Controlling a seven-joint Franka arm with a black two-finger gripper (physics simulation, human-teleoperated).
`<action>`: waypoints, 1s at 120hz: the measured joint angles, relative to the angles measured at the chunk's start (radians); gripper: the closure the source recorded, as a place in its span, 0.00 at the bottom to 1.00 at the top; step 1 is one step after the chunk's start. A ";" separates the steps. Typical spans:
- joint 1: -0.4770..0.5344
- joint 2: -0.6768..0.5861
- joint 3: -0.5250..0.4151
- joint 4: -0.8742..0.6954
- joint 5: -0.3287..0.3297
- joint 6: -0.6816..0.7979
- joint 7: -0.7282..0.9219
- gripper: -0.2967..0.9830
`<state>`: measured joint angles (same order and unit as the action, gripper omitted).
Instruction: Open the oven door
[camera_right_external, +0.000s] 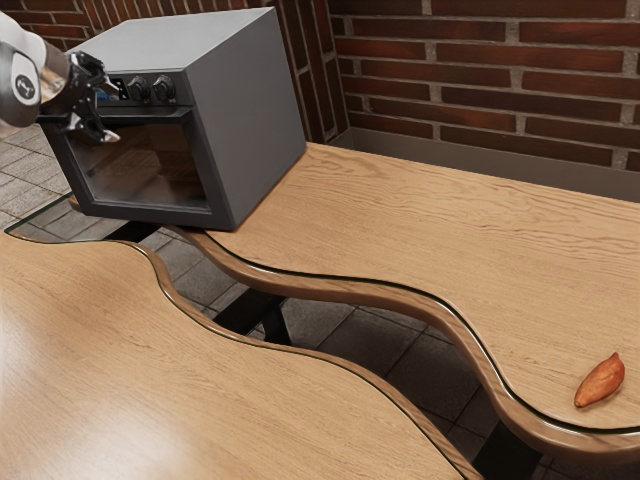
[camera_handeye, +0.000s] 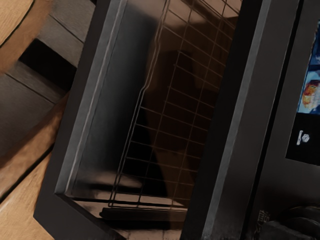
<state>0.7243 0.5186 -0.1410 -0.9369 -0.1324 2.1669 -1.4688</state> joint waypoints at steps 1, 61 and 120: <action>0.000 0.002 -0.001 0.002 0.000 0.003 0.003 0.23; -0.008 0.046 -0.013 -0.059 -0.007 0.097 0.107 0.23; 0.004 0.088 -0.018 -0.023 -0.008 0.180 0.152 0.23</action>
<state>0.7278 0.6064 -0.1594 -0.9598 -0.1400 2.3467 -1.3168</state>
